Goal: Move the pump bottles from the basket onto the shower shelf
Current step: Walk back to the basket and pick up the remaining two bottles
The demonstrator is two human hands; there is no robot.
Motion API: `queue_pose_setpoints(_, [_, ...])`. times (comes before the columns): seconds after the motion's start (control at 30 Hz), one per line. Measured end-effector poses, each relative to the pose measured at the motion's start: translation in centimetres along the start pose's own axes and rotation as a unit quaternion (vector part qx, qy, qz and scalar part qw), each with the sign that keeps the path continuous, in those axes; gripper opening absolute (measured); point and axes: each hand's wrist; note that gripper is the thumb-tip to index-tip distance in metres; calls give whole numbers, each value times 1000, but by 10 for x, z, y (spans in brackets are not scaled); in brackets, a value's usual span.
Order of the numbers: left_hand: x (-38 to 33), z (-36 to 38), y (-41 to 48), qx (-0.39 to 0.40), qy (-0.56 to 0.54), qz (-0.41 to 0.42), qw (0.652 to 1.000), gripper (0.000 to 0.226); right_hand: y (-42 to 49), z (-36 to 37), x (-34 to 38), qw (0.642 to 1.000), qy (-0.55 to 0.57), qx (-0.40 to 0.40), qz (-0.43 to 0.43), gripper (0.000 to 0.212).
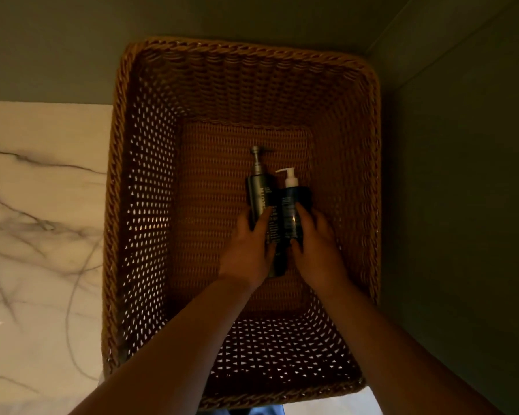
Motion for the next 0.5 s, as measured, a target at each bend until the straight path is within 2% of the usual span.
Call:
queue_pose_setpoints(0.23, [-1, 10, 5, -17, -67, -17, 997, 78, 5, 3, 0, 1000, 12, -15, -4, 67])
queue_pose_setpoints(0.5, [7, 7, -2, -8, -99, 12, 995, 92, 6, 8, 2, 998, 59, -12, 8, 70])
Point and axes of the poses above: each hand's wrist, its own y-axis towards the middle knuckle, its own z-axis out of the palm, x = y × z, and after that the axes turned 9 degrees about z, right-handed
